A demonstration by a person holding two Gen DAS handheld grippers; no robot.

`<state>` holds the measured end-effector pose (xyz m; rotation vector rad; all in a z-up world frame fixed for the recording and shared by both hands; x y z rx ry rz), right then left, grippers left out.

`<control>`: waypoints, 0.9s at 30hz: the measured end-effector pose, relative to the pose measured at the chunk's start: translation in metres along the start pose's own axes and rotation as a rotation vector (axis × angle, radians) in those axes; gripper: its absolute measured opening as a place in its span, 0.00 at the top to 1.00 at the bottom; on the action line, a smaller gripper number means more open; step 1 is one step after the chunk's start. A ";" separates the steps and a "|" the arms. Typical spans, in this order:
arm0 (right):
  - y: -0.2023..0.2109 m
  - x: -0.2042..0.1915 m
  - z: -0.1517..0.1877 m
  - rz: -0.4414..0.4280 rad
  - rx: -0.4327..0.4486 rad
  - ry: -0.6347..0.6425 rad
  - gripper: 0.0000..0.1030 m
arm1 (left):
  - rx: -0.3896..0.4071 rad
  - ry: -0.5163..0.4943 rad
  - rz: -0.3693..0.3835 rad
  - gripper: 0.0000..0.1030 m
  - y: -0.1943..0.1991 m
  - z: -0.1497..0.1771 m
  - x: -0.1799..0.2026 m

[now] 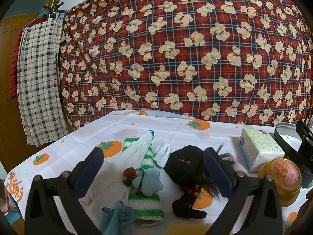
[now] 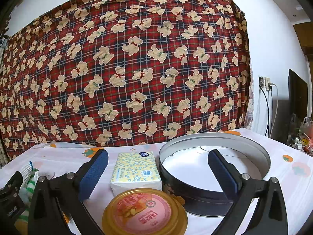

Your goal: Organize soft objects

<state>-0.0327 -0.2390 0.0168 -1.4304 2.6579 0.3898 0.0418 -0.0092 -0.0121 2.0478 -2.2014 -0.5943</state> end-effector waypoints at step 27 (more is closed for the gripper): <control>0.012 -0.030 0.005 -0.261 -0.022 0.014 0.00 | -0.137 0.081 -0.048 0.00 0.008 0.033 -0.058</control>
Point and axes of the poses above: each gripper's, at about its wrist camera, not at the fingertips, and y roughly against the way its jaws point, x to its right, z to its underside, the point moved 5 cm from there along -y, roughly the way its jaws point, and after that the axes turned 11 degrees about -y, right-handed, at the moved point
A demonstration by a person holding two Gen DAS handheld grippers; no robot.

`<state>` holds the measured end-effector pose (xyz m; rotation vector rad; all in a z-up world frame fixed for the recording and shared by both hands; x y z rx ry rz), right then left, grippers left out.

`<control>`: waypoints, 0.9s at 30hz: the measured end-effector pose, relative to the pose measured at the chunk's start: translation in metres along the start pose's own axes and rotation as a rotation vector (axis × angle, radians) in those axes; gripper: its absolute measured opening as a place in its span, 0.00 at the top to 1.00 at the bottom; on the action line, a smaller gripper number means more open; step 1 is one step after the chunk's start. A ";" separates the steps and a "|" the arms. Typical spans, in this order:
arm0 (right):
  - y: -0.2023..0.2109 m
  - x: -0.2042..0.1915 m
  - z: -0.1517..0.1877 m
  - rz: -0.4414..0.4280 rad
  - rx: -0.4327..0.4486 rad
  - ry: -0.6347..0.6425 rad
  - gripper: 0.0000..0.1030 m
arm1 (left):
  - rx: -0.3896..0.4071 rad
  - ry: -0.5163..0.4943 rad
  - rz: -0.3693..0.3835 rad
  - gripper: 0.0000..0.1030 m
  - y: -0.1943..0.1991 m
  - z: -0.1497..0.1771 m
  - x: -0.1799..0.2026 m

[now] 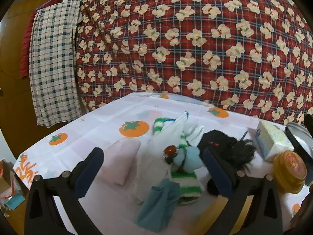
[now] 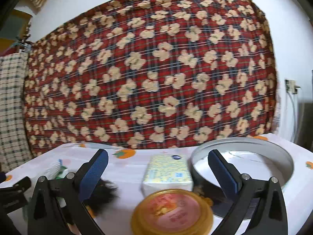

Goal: Organize soft objects
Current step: 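Grasp the yellow sponge with the right tool while the left tool approaches the teal cloth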

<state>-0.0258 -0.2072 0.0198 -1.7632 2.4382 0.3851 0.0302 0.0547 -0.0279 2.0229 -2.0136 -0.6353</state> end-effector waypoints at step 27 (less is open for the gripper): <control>0.011 -0.118 0.093 -0.676 -0.583 0.357 0.15 | -0.211 0.018 -0.020 0.00 0.007 0.060 -0.082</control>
Point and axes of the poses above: each gripper's, at about its wrist camera, not at the fingertips, and y roughly against the way its jaws point, x to its right, z to its underside, the point moved 5 cm from there along -y, roughly the way its jaws point, and after that the axes turned 11 degrees about -y, right-handed, at the moved point
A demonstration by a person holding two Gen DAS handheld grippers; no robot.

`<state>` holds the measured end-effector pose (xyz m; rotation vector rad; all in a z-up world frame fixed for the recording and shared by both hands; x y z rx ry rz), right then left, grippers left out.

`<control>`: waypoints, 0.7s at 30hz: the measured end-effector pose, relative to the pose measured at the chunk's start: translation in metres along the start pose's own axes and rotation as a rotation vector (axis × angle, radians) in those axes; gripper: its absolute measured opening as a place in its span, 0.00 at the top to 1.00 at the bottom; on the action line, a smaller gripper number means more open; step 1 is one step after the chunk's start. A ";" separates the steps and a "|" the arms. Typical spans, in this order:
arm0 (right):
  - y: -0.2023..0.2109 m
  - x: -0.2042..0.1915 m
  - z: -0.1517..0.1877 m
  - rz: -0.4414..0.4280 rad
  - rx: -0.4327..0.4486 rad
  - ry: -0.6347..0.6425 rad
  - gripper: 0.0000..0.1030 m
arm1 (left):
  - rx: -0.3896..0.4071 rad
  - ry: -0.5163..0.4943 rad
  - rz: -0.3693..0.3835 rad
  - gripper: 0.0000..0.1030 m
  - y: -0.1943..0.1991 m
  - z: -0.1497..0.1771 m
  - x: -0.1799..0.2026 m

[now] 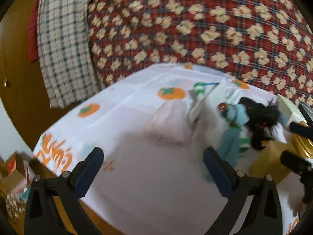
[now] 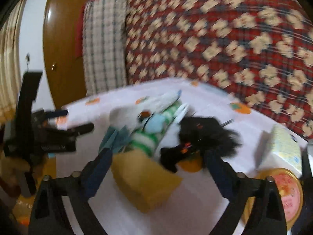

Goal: Organize soft objects
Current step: 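Grasp the yellow sponge with the right tool while the left tool approaches the teal cloth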

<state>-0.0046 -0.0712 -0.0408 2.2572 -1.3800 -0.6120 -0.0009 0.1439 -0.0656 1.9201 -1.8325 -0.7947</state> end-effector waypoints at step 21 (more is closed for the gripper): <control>0.085 0.042 0.009 -0.021 0.143 -0.221 0.56 | -0.139 -0.097 0.270 0.18 -0.032 -0.001 0.079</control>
Point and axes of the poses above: each gripper's, at about its wrist camera, not at the fingertips, and y roughly against the way its jaws point, x to its right, z to its underside, the point moved 5 cm from there along -y, roughly the way its jaws point, and after that the axes turned 11 degrees about -y, right-handed, at the moved point
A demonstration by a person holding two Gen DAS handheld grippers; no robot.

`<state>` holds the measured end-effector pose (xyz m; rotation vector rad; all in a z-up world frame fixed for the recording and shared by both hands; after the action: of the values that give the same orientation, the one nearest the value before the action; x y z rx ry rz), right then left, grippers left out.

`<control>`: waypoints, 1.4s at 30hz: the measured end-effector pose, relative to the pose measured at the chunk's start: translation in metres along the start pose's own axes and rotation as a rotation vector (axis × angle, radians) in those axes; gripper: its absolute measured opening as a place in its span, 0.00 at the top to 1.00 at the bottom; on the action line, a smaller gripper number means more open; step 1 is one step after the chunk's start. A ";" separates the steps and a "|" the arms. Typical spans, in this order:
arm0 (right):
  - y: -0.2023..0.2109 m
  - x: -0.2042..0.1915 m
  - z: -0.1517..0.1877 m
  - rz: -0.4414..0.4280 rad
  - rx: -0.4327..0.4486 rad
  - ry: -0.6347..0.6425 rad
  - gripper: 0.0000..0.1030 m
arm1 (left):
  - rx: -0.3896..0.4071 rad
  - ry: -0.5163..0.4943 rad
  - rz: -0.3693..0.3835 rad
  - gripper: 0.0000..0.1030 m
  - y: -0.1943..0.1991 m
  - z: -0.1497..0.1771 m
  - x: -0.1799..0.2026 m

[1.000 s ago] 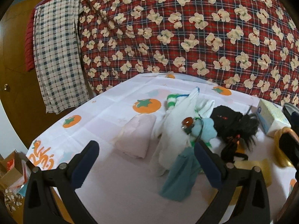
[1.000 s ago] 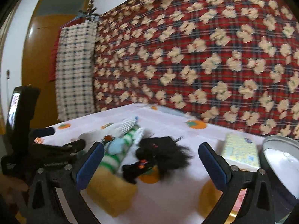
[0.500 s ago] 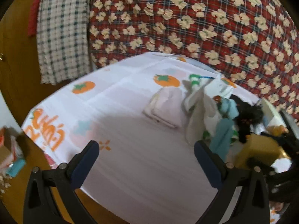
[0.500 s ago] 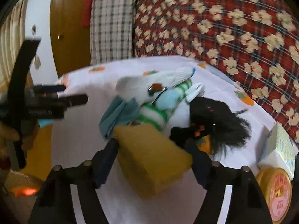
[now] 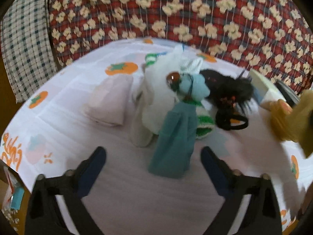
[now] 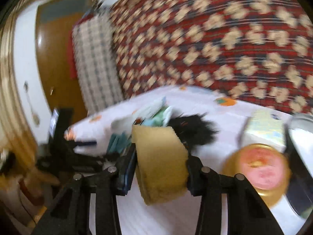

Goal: Organize soft objects
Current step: 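Grasp the yellow sponge with the right tool while the left tool approaches the teal cloth, then grasp the teal cloth with the left tool while the right tool lifts the sponge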

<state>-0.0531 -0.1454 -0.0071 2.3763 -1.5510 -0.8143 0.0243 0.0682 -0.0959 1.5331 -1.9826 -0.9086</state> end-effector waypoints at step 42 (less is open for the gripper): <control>0.125 0.120 -0.034 0.271 0.388 -0.283 0.55 | 0.141 0.000 0.051 0.90 0.043 0.009 0.004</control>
<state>-0.0972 -0.3113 0.0352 2.2843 -2.2699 -0.8838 -0.0109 0.0730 -0.0697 1.5498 -2.1152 -0.7630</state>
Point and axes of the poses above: each gripper's, at about its wrist camera, not at the fingertips, and y roughly against the way its jaws point, x to its right, z to its underside, the point moved 5 cm from there along -y, roughly the way its jaws point, and after that the axes turned 11 degrees about -y, right-handed, at the moved point
